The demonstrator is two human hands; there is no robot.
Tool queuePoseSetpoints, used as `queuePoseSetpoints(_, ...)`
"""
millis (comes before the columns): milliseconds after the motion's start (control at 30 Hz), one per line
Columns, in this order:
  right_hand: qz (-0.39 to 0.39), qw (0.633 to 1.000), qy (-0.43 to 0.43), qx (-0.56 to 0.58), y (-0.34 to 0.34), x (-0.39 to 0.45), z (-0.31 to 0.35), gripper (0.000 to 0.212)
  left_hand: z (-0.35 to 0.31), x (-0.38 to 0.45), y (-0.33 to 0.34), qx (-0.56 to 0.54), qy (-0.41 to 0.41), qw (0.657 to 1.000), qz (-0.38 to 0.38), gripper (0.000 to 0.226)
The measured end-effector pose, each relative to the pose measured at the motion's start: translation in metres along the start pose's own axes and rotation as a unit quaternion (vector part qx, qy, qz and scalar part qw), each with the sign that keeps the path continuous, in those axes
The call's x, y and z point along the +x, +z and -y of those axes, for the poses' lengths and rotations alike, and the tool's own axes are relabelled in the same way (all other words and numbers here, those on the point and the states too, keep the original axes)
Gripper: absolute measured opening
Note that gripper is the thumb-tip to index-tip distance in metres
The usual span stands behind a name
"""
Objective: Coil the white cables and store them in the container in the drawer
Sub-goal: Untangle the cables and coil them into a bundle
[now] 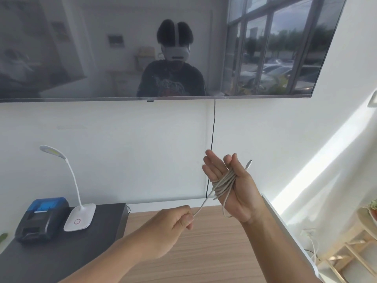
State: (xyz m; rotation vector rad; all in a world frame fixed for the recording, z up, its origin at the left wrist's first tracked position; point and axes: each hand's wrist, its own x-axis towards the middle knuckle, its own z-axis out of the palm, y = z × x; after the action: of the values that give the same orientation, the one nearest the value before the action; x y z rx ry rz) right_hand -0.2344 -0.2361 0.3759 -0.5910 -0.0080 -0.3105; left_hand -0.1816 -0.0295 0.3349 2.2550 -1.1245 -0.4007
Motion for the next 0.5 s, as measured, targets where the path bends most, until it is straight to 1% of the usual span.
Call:
queuePoseSetpoints(67,-0.006,1.0,-0.006,0.001,0.004,0.0,0.0,0.043,-0.002,0.0,0.0,0.0,0.001,1.0,0.002,0.031)
queuePoseSetpoints(200,-0.003,1.0,-0.009,-0.017,0.004,0.003,0.002,0.042,-0.013,-0.002,0.0,0.016,0.02,1.0,0.005,0.03)
queuePoseSetpoints(267,-0.015,0.999,-0.019,-0.035,0.005,0.004,0.001,0.045,-0.023,-0.007,0.002,0.09,0.064,0.994,-0.011,0.03)
queuePoseSetpoints(333,-0.024,0.997,-0.041,-0.053,0.007,0.005,-0.003,0.039,-0.037,-0.012,0.005,0.162,0.135,0.977,-0.033,0.03)
queuePoseSetpoints(367,-0.026,0.997,-0.045,-0.056,0.007,0.006,-0.005,0.035,-0.045,-0.015,0.007,0.173,0.169,0.969,-0.041,0.029)
queuePoseSetpoints(433,-0.036,0.997,-0.04,-0.056,0.005,0.007,-0.008,0.036,-0.057,-0.016,0.006,0.188,0.213,0.958,-0.051,0.025)
queuePoseSetpoints(500,-0.043,0.997,-0.042,-0.049,0.001,0.009,-0.005,0.037,-0.059,-0.016,0.002,0.189,0.207,0.958,-0.06,0.027)
